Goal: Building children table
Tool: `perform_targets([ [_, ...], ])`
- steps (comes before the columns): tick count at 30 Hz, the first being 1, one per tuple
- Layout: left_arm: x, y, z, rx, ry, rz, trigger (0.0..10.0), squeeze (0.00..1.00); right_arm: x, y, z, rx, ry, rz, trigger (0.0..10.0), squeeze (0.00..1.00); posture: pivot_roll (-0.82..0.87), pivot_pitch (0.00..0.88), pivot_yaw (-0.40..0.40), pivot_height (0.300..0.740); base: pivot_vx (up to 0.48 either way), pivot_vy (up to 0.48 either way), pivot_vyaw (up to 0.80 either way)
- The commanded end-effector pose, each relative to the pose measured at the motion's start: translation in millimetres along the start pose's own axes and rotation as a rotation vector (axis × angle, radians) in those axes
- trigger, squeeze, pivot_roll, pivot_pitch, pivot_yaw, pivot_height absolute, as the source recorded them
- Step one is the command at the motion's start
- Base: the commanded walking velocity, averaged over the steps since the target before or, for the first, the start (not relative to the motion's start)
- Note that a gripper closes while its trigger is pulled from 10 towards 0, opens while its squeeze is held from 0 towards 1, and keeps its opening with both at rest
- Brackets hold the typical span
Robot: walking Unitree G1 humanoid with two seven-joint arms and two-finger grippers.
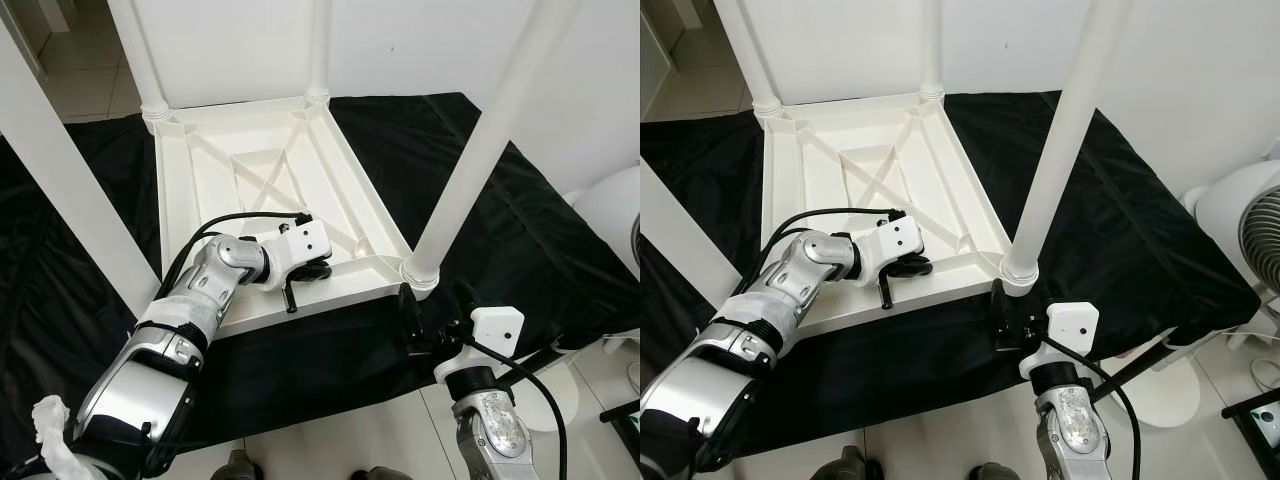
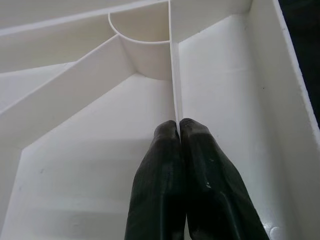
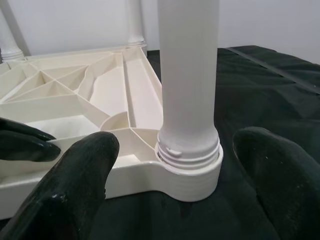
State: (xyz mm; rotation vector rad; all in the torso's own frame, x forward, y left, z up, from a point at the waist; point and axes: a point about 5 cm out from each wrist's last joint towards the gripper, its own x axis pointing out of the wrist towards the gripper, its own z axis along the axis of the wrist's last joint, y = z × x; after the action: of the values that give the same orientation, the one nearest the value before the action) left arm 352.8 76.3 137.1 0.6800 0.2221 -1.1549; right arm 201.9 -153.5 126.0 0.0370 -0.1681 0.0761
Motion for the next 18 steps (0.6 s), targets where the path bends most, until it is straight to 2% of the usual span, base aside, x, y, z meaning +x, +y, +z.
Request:
perform_targets([
  [1, -5.6, 13.1, -6.7, 0.021, 0.052, 0.181, 0.0, 0.00, 0.2, 0.5, -3.6, 0.000, 0.015, -0.002, 10.0, 0.00, -0.04, 0.041, 0.023, 0.740, 0.000, 0.000, 0.00],
  [11, -10.2, 14.6, -14.1, 0.045, 0.089, 0.178, 0.0, 0.00, 1.5, 1.2, -3.9, -0.002, 0.015, 0.004, 10.0, 0.00, -0.04, 0.038, 0.023, 0.740, 0.000, 0.000, 0.00],
  [13, -21.7, 20.2, -27.0, 0.043, 0.143, 0.197, 0.0, 0.00, 2.1, 1.0, -4.2, -0.005, 0.015, 0.005, 10.0, 0.00, -0.04, 0.040, 0.022, 0.740, 0.000, 0.000, 0.00],
  [16, -21.7, 20.2, -27.0, 0.043, 0.143, 0.197, 0.0, 0.00, 2.1, 1.0, -4.2, -0.005, 0.015, 0.005, 10.0, 0.00, -0.04, 0.040, 0.022, 0.740, 0.000, 0.000, 0.00],
  [17, -30.7, 24.1, -36.2, 0.042, 0.180, 0.210, 0.0, 0.00, 2.2, 0.8, -4.4, -0.006, 0.016, 0.005, 10.0, 0.00, -0.04, 0.040, 0.021, 0.740, 0.000, 0.000, 0.00],
  [18, -30.7, 24.1, -36.2, 0.042, 0.180, 0.210, 0.0, 0.00, 2.2, 0.8, -4.4, -0.006, 0.016, 0.005, 10.0, 0.00, -0.04, 0.040, 0.021, 0.740, 0.000, 0.000, 0.00],
])
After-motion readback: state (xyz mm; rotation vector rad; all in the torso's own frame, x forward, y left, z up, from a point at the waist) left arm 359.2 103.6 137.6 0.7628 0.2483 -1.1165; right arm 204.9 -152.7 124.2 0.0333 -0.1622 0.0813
